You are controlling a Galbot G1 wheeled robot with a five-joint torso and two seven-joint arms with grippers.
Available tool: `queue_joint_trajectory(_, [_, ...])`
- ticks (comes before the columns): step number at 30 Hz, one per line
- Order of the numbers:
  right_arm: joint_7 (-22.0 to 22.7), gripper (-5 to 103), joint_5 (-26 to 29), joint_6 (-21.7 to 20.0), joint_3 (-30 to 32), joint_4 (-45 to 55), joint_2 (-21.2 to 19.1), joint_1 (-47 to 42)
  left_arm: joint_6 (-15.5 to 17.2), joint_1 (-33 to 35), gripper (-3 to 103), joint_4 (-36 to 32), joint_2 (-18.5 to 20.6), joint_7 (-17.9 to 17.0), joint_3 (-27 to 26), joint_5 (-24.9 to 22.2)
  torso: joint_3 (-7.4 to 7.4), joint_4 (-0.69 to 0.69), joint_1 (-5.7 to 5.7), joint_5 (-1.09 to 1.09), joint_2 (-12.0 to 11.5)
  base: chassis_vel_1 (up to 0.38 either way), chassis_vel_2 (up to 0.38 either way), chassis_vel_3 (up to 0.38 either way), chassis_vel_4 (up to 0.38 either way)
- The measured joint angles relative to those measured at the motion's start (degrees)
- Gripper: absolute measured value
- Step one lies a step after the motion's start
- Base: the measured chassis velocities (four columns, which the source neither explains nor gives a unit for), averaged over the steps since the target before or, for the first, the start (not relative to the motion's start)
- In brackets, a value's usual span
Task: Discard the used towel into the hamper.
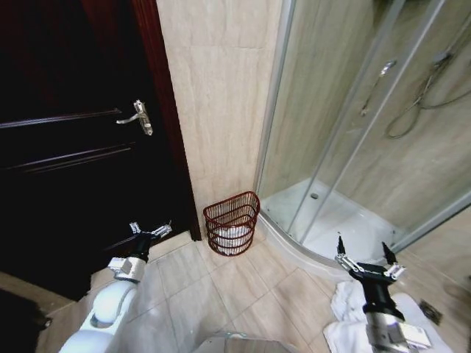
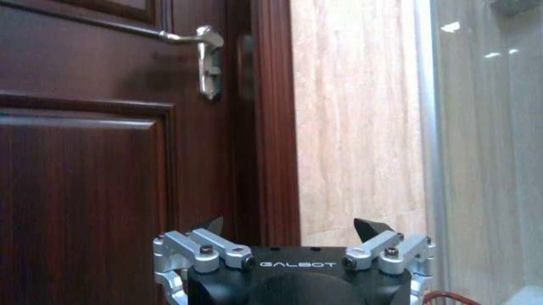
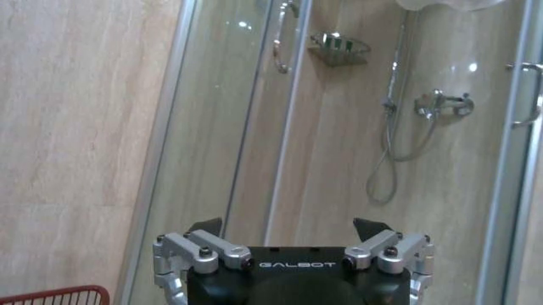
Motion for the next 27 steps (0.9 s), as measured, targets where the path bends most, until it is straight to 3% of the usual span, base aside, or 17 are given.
queue_joint_trajectory(3, [0.1,100,0.2,0.1,0.0,0.0,0.0,-0.1,-0.2,0.0,100,0.0,-0.2,0.0,0.0,0.2,0.00,0.01,0.00,-0.07,0.0,0.037,-0.205,-0.020,0.219])
queue_joint_trajectory(27, [0.8,100,0.8,0.8,0.2,-0.5,0.0,-0.4,-1.6,0.6,100,0.3,-0.7,0.1,0.3,0.6,0.00,0.01,0.00,-0.03,0.0,-0.015,-0.250,0.012,0.255])
